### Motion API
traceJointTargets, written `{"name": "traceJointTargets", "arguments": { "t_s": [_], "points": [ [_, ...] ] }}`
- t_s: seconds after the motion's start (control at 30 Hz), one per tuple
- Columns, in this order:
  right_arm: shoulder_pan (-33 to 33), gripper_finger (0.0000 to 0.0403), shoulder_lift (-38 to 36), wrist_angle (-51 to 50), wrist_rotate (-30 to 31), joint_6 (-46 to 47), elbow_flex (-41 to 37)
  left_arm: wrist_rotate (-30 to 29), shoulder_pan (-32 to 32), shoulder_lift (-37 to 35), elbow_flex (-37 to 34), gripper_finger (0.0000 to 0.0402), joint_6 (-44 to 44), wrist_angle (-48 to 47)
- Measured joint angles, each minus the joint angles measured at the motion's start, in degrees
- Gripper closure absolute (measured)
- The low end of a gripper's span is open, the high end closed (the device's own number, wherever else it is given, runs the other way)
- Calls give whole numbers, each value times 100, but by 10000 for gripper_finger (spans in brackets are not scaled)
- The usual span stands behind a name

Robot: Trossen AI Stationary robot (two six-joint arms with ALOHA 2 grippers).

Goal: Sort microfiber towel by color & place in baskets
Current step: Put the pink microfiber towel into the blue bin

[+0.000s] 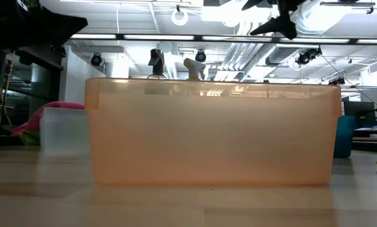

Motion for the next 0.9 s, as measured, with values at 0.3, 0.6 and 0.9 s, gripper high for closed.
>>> {"name": "traceJointTargets", "arguments": {
  "t_s": [0.3, 0.6, 0.9],
  "points": [
    [-2, 107, 38, 94, 707, 959, -2, -1726, 168, 547, 757, 401, -1915, 1742],
    [-7, 107, 340, 130, 842, 953, -2, -1898, 1288, 2862, 4495, 401, -3432, -4836],
    [-7, 107, 525, 50, 626, 368, -4, -490, 2864, 4579, 5788, 401, -3970, -8552]
  ]
}}
